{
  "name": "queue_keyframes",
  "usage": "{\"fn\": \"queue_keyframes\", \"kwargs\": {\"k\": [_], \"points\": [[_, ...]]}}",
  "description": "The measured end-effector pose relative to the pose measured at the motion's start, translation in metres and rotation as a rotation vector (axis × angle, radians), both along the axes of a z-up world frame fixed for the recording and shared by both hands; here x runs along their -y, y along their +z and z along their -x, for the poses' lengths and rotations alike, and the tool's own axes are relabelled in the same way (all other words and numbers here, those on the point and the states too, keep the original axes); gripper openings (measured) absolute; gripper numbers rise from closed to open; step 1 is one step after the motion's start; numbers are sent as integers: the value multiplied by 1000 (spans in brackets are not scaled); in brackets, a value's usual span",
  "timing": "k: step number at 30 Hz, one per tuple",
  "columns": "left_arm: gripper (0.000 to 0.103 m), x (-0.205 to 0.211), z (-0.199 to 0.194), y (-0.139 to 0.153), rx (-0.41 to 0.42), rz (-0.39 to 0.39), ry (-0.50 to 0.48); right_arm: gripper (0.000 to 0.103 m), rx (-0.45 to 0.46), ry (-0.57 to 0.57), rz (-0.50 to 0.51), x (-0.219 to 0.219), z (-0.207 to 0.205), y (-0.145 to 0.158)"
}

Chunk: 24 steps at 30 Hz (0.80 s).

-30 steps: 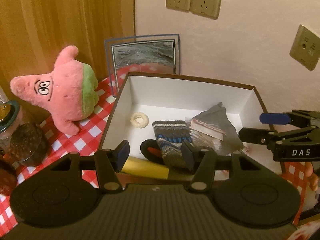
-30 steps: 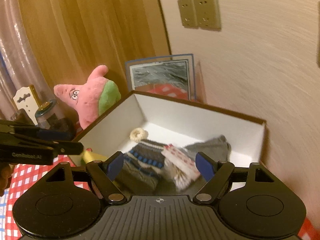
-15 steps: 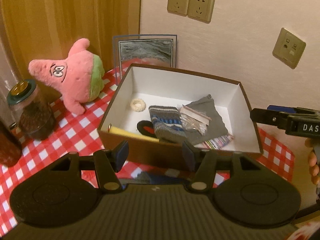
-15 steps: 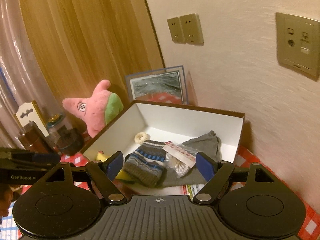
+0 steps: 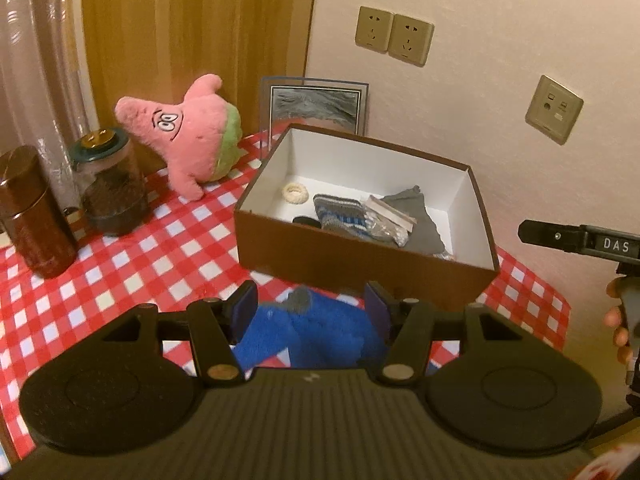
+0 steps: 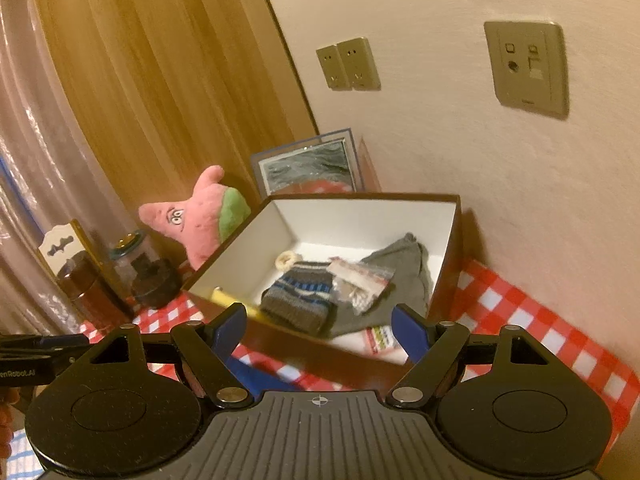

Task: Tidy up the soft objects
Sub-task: 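Withdraw both grippers from the box back toward the table items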

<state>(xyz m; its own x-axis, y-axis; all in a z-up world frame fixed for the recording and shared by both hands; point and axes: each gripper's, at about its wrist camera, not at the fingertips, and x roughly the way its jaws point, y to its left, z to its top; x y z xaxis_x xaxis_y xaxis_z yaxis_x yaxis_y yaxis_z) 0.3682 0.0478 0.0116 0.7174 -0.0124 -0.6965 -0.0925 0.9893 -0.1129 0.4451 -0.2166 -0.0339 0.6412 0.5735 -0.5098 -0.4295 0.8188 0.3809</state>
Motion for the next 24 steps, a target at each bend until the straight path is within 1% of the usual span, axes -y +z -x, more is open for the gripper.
{"fn": "queue_keyframes", "kwargs": {"k": [5, 9, 11, 16, 20, 24], "points": [[57, -4, 25, -3, -16, 13, 18, 79, -21, 34, -5, 2, 22, -4], [57, -9, 42, -7, -32, 34, 42, 79, -65, 72, -20, 3, 34, -8], [57, -11, 50, -9, -38, 42, 50, 79, -78, 80, -13, 2, 40, -9], [57, -10, 67, -15, -60, 44, 63, 79, -80, 112, 9, -4, 55, -13], [57, -11, 77, -20, -80, 58, 76, 79, -106, 138, 15, -10, 65, -21], [57, -11, 83, -26, -95, 49, 86, 79, -122, 169, 42, -20, 73, -29]]}}
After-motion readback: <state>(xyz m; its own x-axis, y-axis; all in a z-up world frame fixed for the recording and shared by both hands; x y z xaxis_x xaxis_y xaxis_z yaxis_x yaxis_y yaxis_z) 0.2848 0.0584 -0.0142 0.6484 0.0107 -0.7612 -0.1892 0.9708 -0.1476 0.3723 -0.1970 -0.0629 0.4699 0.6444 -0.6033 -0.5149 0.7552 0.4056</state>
